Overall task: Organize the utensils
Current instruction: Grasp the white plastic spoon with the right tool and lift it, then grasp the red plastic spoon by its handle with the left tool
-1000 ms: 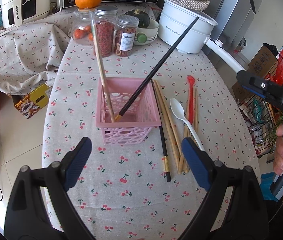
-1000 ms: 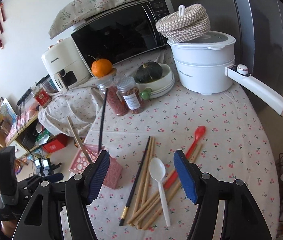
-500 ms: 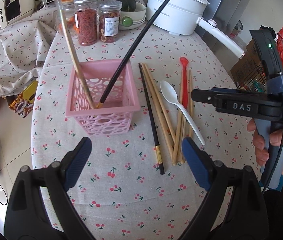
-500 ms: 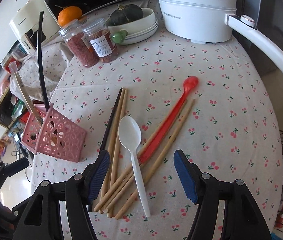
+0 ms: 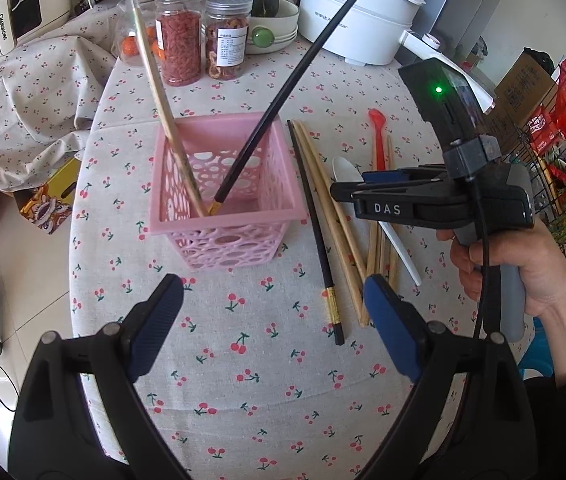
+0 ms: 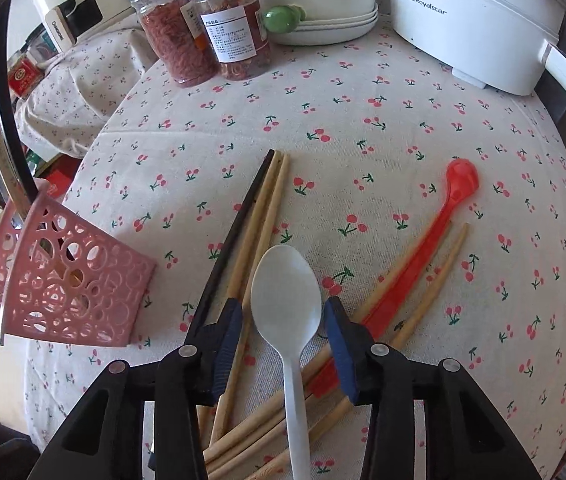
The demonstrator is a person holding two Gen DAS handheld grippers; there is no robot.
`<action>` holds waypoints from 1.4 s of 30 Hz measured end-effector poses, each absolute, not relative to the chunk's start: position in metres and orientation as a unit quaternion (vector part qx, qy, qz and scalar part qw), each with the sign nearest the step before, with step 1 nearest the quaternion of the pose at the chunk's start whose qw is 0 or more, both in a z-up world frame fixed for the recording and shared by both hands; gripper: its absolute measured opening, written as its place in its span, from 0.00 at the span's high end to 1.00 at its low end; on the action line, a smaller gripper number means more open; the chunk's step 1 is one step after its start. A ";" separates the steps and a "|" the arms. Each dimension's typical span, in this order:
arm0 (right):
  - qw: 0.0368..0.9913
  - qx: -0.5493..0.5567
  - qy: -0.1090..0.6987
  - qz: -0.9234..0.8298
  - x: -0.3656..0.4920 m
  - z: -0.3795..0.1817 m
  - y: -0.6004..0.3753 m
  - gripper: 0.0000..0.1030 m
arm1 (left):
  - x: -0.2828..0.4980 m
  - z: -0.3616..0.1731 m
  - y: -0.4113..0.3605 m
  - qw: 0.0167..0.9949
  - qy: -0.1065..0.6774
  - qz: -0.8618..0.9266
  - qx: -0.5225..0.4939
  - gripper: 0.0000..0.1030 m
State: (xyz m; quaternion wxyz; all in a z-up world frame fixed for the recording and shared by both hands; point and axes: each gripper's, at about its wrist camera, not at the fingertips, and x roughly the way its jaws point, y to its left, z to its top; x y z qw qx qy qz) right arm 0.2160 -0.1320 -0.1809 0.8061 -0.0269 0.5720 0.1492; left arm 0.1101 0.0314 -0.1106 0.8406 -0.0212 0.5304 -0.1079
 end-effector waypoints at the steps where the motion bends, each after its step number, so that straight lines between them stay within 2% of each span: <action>1: 0.808 -0.021 0.568 0.154 0.217 -0.182 -0.134 0.65 | 0.110 -0.110 0.030 0.841 0.530 -0.109 -0.021 0.11; 11: 0.824 0.030 0.552 0.126 0.203 -0.146 -0.182 0.66 | 0.095 -0.095 0.002 0.850 0.504 -0.152 0.010 0.15; 16: 0.823 0.089 0.555 0.082 0.186 -0.129 -0.236 0.66 | 0.094 -0.096 -0.024 0.852 0.495 -0.170 0.023 0.32; 18: 0.820 0.114 0.556 0.071 0.179 -0.125 -0.254 0.66 | 0.099 -0.099 -0.039 0.848 0.499 -0.177 0.032 0.46; 25: 0.826 0.142 0.542 0.057 0.162 -0.116 -0.293 0.66 | 0.146 -0.114 -0.092 0.832 0.523 -0.181 0.043 0.73; 36: 0.821 0.163 0.546 0.035 0.163 -0.127 -0.329 0.65 | 0.277 -0.144 -0.162 0.816 0.557 -0.137 0.067 0.75; 42: 0.820 0.168 0.547 0.036 0.168 -0.132 -0.336 0.65 | 0.314 -0.155 -0.184 0.812 0.563 -0.129 0.087 0.74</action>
